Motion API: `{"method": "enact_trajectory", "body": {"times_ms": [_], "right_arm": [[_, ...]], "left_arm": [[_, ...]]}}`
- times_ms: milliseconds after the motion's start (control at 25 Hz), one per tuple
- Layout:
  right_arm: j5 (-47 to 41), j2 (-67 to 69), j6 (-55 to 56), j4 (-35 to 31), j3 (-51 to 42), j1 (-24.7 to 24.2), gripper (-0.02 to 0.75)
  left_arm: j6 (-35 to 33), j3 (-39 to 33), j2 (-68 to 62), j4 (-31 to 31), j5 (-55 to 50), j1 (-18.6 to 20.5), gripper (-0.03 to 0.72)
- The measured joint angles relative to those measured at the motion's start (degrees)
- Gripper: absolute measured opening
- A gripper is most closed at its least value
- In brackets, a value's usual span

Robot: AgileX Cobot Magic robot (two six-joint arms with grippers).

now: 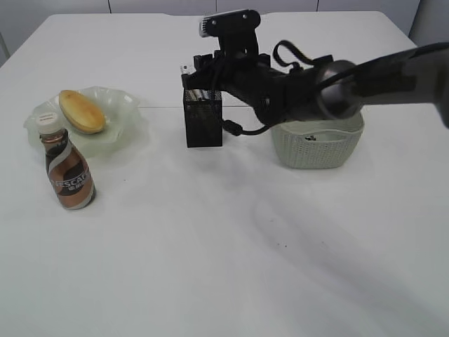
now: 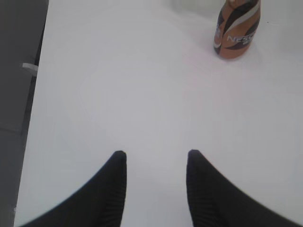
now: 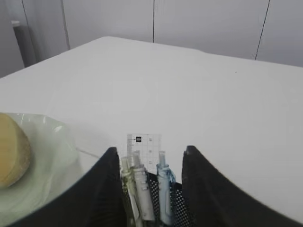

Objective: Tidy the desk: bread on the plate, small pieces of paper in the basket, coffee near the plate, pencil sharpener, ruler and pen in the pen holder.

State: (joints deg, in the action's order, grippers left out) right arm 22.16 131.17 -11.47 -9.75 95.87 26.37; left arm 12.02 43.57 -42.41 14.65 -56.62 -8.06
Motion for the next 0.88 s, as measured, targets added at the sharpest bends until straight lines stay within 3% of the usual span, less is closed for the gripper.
{"method": "enact_trajectory", "body": {"times_ms": [480, 680, 880], "right_arm": [[-36.7, -21.8, 0.0, -0.4, 0.0, 0.0, 0.323], [-55.2, -31.2, 2.2, -0.4, 0.0, 0.0, 0.323], [-65.8, -39.9, 4.6, -0.4, 0.0, 0.0, 0.351]], "left_arm": [[0.0, 0.0, 0.0, -2.4, 2.7, 0.0, 0.314], [0.0, 1.1, 0.0, -6.6, 2.5, 0.0, 0.354], [0.0, 5.4, 0.0, -9.4, 1.2, 0.0, 0.402]]}}
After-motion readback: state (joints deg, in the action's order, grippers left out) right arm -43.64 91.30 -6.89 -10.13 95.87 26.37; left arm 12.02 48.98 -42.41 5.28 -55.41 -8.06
